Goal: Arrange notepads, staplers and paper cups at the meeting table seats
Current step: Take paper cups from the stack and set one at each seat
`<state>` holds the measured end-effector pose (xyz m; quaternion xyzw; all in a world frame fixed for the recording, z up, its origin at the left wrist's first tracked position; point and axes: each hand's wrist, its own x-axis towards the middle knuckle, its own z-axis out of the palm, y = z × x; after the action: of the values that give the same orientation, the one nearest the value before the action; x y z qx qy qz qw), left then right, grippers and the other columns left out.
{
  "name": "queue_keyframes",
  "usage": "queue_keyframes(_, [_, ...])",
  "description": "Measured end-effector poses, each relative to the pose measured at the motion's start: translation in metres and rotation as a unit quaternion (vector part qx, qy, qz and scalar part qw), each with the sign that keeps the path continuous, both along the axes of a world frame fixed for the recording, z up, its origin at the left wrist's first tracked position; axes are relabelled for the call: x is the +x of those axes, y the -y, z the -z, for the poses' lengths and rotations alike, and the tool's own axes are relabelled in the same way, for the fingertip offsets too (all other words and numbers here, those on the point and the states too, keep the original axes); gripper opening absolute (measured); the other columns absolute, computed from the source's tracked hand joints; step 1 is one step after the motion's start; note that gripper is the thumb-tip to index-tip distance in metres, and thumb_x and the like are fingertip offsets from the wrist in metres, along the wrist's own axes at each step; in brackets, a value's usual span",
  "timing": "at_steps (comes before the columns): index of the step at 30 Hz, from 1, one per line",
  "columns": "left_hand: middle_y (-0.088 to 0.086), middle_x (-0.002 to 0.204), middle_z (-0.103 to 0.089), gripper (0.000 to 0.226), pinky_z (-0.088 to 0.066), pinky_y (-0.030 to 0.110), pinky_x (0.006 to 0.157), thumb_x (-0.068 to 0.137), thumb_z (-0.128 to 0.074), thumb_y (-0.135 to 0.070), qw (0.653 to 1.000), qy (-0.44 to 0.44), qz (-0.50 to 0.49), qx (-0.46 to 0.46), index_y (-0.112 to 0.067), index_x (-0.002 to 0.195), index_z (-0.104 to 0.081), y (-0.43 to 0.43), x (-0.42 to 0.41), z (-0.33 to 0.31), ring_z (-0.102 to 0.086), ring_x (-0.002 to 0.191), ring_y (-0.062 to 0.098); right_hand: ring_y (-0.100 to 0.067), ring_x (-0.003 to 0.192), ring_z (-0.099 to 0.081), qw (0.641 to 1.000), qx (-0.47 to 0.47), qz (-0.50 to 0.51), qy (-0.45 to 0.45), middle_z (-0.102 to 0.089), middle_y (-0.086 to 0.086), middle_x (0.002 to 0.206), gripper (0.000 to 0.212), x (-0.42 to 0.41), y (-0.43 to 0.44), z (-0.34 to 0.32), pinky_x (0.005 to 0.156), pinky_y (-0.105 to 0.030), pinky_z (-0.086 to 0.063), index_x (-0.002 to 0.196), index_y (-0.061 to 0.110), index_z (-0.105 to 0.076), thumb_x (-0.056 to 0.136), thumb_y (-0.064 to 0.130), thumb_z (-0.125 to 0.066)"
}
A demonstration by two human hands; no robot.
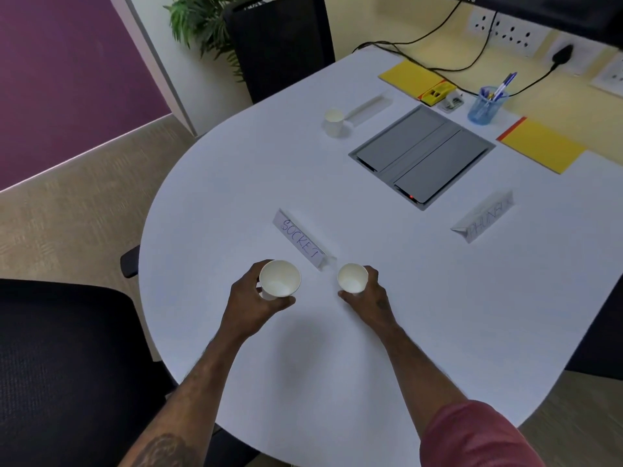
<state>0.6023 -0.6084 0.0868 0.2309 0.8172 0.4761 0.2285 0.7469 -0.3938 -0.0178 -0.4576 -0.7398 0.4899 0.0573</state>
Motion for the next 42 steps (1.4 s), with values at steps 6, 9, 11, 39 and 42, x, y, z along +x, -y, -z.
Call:
queue_keyframes(6, [-0.021, 0.114, -0.065, 0.07, -0.046, 0.015, 0.083, 0.063, -0.093, -0.018, 1.0, 0.002, 0.011, 0.013, -0.033, 0.122, -0.059, 0.001, -0.001, -0.002, -0.057, 0.106, -0.006, -0.027, 0.126, -0.048, 0.999, 0.008, -0.031, 0.009, -0.044, -0.009, 0.143, 0.103, 0.013, -0.004, -0.009, 0.099, -0.031, -0.041, 0.148, 0.023, -0.02, 0.068, 0.009, -0.084])
queue_keyframes(9, [-0.017, 0.114, -0.066, 0.069, -0.047, 0.017, 0.083, 0.064, -0.092, -0.017, 0.999, 0.009, 0.023, 0.025, -0.031, 0.123, -0.059, 0.0, 0.001, -0.008, -0.059, 0.107, -0.002, -0.026, 0.132, -0.044, 0.999, 0.042, -0.02, -0.001, -0.035, -0.004, 0.149, 0.101, 0.029, -0.002, -0.025, 0.102, -0.033, -0.041, 0.15, 0.025, -0.02, 0.069, 0.006, -0.077])
queue_keyframes(11, [-0.016, 0.114, -0.066, 0.069, -0.046, 0.015, 0.083, 0.063, -0.092, -0.018, 0.999, 0.007, 0.038, 0.034, -0.032, 0.122, -0.059, -0.002, 0.005, -0.016, -0.059, 0.107, -0.003, -0.022, 0.131, -0.045, 0.997, 0.076, -0.008, -0.017, -0.032, -0.001, 0.152, 0.096, 0.041, 0.0, -0.041, 0.102, -0.036, -0.045, 0.15, 0.027, -0.022, 0.072, 0.007, -0.074])
queue_keyframes(39, [-0.014, 0.122, -0.064, 0.074, -0.053, 0.033, 0.093, 0.059, -0.08, -0.04, 0.922, 0.047, 0.351, 0.157, -0.032, 0.128, -0.054, -0.22, 0.283, -0.132, -0.06, 0.113, 0.009, 0.009, 0.109, -0.057, 0.968, 0.151, 0.1, -0.176, -0.065, 0.019, 0.118, 0.079, 0.303, -0.065, -0.224, 0.079, -0.012, -0.048, 0.13, 0.037, -0.052, 0.061, 0.054, -0.085])
queue_keyframes(42, [-0.018, 0.123, -0.062, 0.072, -0.052, 0.03, 0.094, 0.061, -0.077, -0.03, 0.916, 0.059, 0.36, 0.166, -0.031, 0.128, -0.053, -0.248, 0.334, -0.14, -0.058, 0.115, 0.008, 0.008, 0.106, -0.057, 0.965, 0.156, 0.105, -0.182, -0.065, 0.021, 0.113, 0.077, 0.346, -0.094, -0.226, 0.082, -0.011, -0.047, 0.13, 0.035, -0.053, 0.062, 0.049, -0.086])
